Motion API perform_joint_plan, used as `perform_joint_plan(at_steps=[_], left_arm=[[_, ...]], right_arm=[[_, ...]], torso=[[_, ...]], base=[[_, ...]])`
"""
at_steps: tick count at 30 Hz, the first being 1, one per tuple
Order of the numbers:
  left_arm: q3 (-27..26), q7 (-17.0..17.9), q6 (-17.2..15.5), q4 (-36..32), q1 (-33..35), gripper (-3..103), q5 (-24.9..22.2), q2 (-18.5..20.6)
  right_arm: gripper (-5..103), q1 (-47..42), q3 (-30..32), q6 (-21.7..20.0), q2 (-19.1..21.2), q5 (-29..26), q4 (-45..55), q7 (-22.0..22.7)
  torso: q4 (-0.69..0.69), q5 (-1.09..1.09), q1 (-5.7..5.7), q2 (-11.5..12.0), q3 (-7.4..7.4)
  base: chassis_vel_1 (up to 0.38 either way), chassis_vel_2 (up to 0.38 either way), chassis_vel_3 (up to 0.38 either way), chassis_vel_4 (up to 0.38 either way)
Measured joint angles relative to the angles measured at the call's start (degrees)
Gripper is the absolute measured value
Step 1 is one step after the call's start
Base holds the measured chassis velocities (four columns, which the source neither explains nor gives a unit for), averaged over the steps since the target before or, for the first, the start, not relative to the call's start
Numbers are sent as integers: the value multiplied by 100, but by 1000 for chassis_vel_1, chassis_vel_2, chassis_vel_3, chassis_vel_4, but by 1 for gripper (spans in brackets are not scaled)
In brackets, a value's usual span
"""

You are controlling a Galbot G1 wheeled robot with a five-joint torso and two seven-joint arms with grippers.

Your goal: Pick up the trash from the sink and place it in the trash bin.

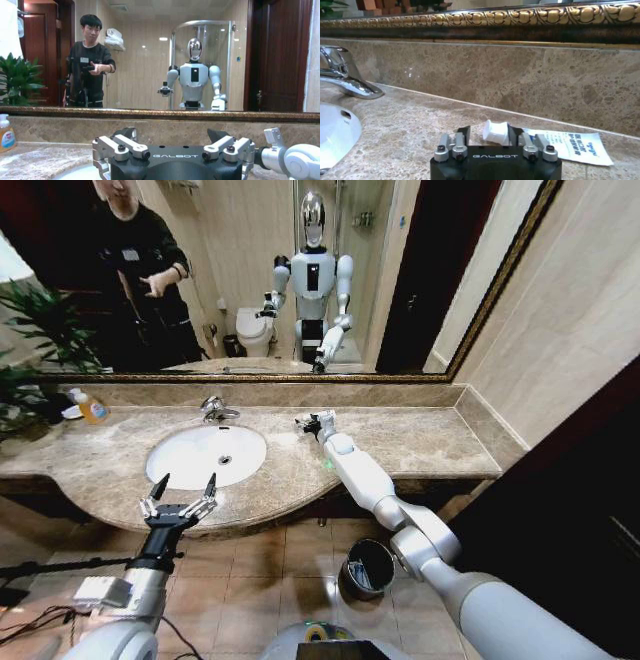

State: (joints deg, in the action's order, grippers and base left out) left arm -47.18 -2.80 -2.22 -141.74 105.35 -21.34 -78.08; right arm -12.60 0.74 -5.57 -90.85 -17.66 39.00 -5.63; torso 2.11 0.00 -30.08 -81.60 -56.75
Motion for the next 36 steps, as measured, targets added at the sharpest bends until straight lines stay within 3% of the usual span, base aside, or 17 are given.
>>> perform_joint_plan(at_steps=[5,9,20,30,36], left_arm=[[0,0,0,0,0,100,0,0],[0,0,0,0,0,100,0,0],[0,0,0,0,0,100,0,0],[0,0,0,0,0,100,0,0],[0,-1,0,0,0,100,0,1]], right_arm=[[41,-2,2,3,19,9,0,36],[22,-35,3,28,44,29,10,50],[20,-277,-97,-86,247,-32,709,345],[20,-1232,-192,-408,1111,-331,2740,752],[20,-2250,102,-542,1964,-644,4436,722]], torso=[[0,0,0,0,0],[0,0,0,0,1],[0,0,-1,0,0],[0,1,-1,0,0],[-1,1,1,0,0]], base=[[0,0,0,0],[0,0,0,0],[0,0,0,0],[0,0,0,0],[0,0,0,0]])
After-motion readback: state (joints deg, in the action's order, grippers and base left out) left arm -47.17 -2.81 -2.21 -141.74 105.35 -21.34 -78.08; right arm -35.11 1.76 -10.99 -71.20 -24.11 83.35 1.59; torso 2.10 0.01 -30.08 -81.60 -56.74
